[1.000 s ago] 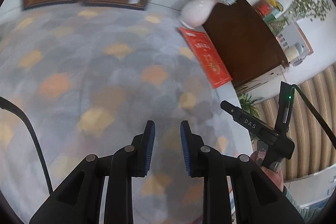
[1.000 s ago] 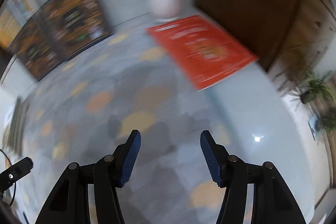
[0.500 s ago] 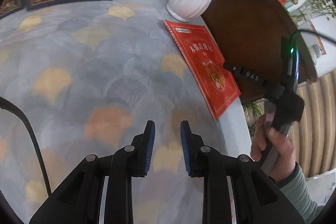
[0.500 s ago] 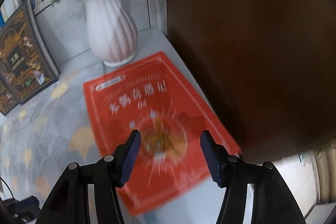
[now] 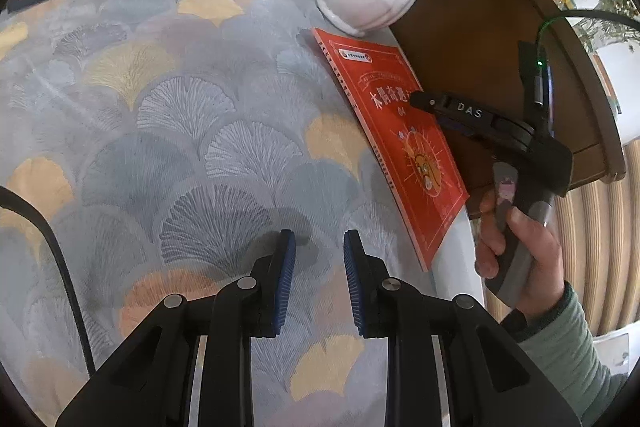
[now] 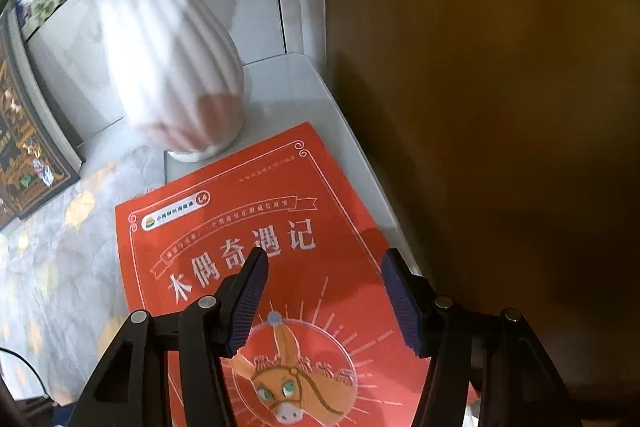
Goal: Organize books
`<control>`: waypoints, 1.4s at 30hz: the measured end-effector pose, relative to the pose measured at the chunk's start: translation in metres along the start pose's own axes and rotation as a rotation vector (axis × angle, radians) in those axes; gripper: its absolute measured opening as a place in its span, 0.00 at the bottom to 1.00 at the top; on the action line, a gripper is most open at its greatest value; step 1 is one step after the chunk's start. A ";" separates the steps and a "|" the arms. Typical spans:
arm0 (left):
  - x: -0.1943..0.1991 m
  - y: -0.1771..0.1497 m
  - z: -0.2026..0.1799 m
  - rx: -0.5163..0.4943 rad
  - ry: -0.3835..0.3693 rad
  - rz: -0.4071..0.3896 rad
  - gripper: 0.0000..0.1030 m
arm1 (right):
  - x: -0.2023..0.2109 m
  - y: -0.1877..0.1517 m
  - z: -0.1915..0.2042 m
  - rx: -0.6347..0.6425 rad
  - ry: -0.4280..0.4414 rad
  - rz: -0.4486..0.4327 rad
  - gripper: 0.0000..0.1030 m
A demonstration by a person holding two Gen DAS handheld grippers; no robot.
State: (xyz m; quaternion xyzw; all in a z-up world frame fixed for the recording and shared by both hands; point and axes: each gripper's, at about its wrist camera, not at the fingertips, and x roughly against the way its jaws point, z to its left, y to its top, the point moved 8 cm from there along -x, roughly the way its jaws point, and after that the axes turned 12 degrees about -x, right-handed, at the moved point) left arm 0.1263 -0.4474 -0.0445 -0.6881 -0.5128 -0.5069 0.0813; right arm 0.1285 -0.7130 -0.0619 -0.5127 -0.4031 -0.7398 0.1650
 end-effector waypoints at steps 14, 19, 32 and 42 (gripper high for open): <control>0.004 0.000 0.004 0.000 -0.030 -0.015 0.21 | -0.017 0.025 0.010 0.048 -0.021 0.016 0.58; 0.003 0.000 0.006 -0.001 -0.040 -0.015 0.21 | -0.011 0.021 0.011 0.059 -0.019 0.027 0.60; 0.006 -0.001 0.009 0.008 -0.052 -0.029 0.22 | -0.017 0.000 0.036 0.098 0.074 0.143 0.62; 0.050 -0.033 0.045 0.174 -0.035 -0.070 0.22 | 0.020 -0.071 0.093 0.173 0.221 0.273 0.62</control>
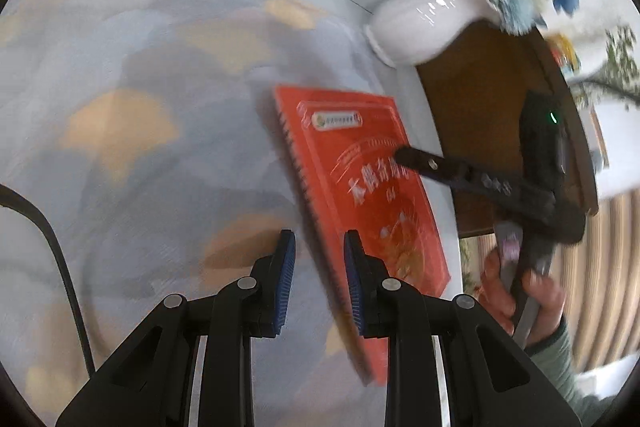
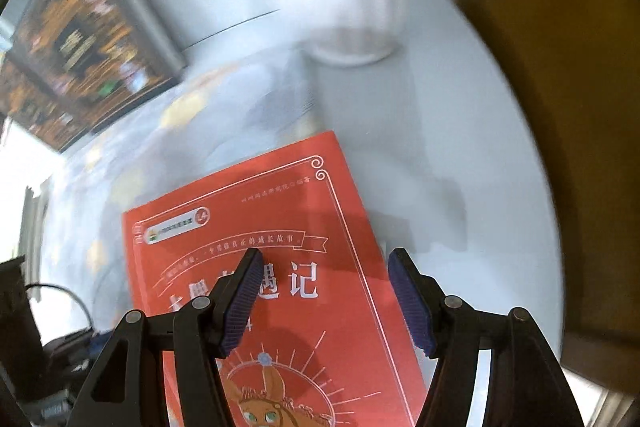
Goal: Organize books
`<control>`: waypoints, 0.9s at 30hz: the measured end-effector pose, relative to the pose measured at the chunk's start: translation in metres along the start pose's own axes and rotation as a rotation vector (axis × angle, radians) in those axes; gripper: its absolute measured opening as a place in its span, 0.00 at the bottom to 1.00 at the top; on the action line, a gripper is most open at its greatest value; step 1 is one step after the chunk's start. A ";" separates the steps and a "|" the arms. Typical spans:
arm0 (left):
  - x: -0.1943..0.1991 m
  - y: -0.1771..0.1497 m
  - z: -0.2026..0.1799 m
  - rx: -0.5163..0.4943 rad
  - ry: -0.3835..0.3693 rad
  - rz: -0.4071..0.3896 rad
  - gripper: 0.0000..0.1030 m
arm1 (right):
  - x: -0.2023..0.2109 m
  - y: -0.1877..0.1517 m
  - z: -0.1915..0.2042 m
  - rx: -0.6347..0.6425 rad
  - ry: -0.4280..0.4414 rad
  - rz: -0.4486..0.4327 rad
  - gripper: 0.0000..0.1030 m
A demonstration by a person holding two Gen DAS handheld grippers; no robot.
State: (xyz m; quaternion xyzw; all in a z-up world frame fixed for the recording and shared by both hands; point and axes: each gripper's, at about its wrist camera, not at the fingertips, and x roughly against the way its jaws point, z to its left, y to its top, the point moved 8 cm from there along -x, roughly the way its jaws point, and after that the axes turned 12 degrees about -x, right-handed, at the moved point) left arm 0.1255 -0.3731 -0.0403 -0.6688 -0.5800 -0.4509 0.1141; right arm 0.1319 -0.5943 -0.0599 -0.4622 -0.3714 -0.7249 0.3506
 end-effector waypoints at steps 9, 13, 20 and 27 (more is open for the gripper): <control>0.063 -0.055 0.045 0.081 0.137 -0.020 0.22 | -0.008 -0.119 0.088 0.169 0.055 0.090 0.63; 0.096 -0.092 0.066 0.082 0.250 -0.014 0.22 | -0.002 -0.166 0.126 0.206 0.154 0.144 0.68; 0.137 -0.160 0.082 0.177 0.254 -0.023 0.22 | 0.012 -0.211 0.115 0.134 0.183 0.146 0.64; 0.127 -0.192 0.056 0.169 0.189 -0.009 0.22 | 0.028 -0.256 0.084 0.078 0.107 0.014 0.33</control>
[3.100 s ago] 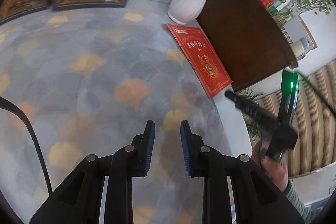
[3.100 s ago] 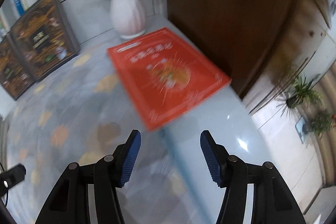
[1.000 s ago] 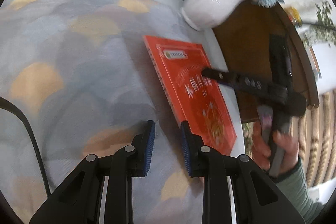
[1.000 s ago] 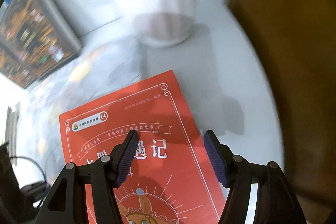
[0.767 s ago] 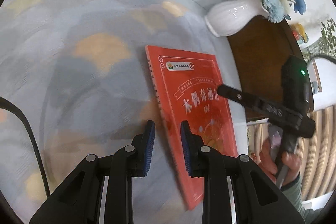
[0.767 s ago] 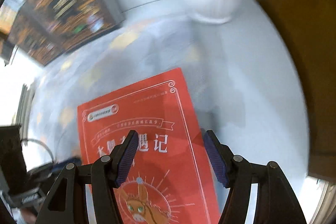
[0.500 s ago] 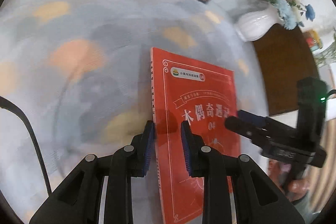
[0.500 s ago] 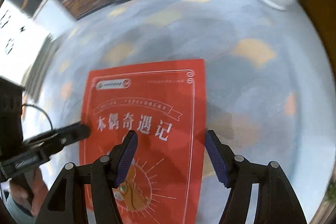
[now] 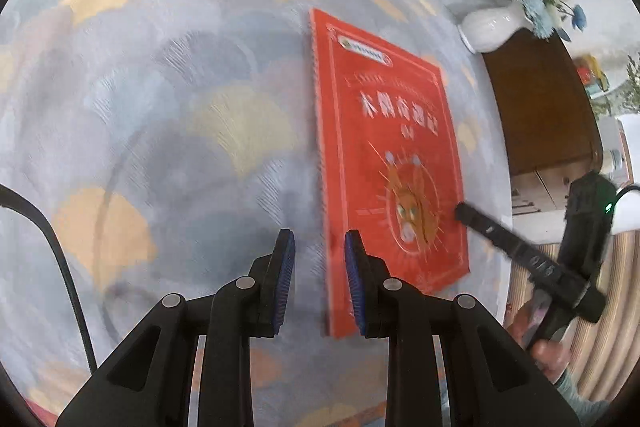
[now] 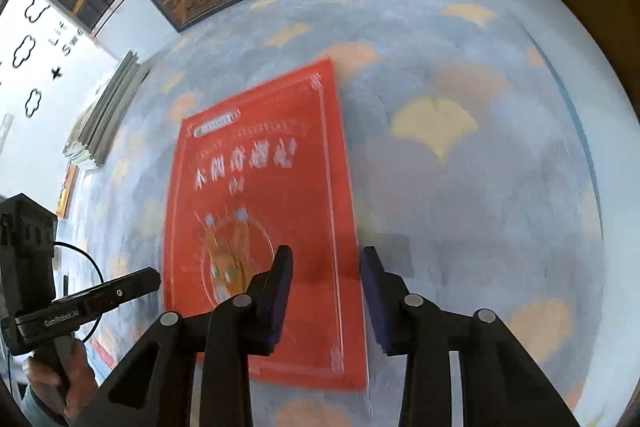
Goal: Organize books
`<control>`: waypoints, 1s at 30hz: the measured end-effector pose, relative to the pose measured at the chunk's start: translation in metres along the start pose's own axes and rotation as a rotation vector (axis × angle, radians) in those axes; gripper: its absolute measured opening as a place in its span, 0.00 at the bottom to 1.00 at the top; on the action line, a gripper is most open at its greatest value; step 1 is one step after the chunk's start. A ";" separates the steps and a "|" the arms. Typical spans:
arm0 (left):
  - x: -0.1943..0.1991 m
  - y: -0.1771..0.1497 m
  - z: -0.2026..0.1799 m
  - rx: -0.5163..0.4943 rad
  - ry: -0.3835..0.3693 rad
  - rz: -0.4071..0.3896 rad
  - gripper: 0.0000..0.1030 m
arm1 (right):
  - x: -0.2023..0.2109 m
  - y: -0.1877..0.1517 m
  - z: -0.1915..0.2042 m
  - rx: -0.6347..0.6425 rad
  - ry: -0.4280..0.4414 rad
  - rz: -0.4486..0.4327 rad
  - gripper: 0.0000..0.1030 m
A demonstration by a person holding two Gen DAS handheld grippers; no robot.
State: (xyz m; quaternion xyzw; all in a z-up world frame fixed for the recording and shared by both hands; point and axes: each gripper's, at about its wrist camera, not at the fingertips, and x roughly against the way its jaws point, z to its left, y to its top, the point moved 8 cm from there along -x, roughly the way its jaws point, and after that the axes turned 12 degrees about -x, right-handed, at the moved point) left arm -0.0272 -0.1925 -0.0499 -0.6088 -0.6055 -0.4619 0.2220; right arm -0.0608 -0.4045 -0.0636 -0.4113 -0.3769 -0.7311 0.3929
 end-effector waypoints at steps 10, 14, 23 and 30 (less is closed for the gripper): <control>0.023 -0.005 -0.016 0.062 -0.174 -0.133 0.24 | 0.005 -0.010 0.000 -0.026 0.045 0.017 0.34; 0.043 0.000 -0.031 0.046 -0.278 -0.175 0.24 | 0.003 -0.016 0.002 -0.060 0.074 0.027 0.34; -0.002 -0.016 -0.033 0.021 -0.164 -0.092 0.11 | 0.004 -0.023 0.004 -0.045 0.058 0.026 0.36; 0.013 -0.002 -0.039 0.123 -0.337 -0.114 0.10 | 0.013 -0.031 -0.007 -0.174 0.172 0.105 0.51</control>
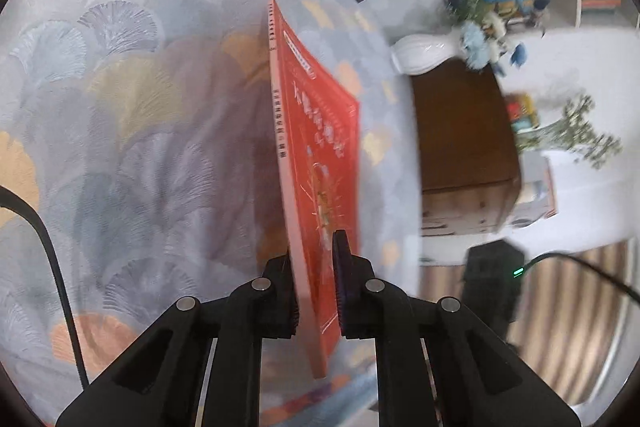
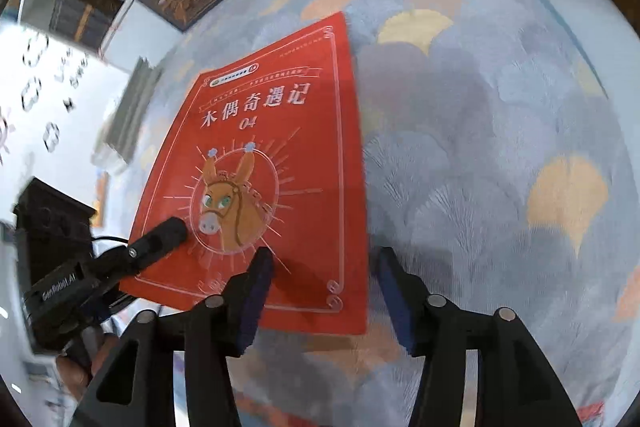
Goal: Organize books
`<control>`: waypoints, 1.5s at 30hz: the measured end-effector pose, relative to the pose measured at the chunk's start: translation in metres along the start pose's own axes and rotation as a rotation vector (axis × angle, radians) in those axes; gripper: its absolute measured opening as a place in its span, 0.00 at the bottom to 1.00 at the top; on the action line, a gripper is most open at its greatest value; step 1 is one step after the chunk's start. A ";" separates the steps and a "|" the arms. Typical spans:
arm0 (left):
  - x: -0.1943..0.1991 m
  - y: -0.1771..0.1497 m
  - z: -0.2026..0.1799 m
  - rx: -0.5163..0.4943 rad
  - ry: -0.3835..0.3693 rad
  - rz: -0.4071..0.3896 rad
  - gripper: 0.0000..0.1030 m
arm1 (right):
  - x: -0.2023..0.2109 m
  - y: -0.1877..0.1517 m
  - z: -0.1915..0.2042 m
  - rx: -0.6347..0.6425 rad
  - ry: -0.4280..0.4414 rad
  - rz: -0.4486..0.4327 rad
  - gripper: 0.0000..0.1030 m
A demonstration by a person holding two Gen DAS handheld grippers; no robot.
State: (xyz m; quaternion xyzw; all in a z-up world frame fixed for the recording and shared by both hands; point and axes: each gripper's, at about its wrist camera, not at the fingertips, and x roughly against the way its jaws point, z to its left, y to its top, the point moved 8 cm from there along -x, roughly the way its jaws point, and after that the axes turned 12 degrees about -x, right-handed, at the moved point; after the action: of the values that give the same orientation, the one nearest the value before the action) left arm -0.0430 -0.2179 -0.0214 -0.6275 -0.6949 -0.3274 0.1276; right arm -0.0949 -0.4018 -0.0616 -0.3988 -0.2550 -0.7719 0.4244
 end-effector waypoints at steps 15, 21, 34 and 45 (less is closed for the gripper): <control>-0.003 0.006 -0.008 0.176 -0.222 0.017 0.10 | -0.009 0.003 -0.007 -0.309 0.372 0.101 0.77; -0.003 0.004 -0.006 0.199 -0.238 0.030 0.10 | -0.009 0.005 -0.005 -0.335 0.425 0.099 0.64; 0.013 -0.006 0.015 0.059 -0.026 0.080 0.10 | -0.004 -0.017 0.056 0.141 0.029 -0.036 0.39; 0.065 0.008 0.015 -0.223 0.095 0.095 0.10 | -0.011 -0.046 0.127 0.404 -0.132 -0.123 0.39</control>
State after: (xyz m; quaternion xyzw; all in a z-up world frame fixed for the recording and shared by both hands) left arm -0.0438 -0.1571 0.0077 -0.6539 -0.6169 -0.4253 0.1052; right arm -0.0803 -0.2807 -0.0032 -0.3390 -0.4555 -0.7018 0.4302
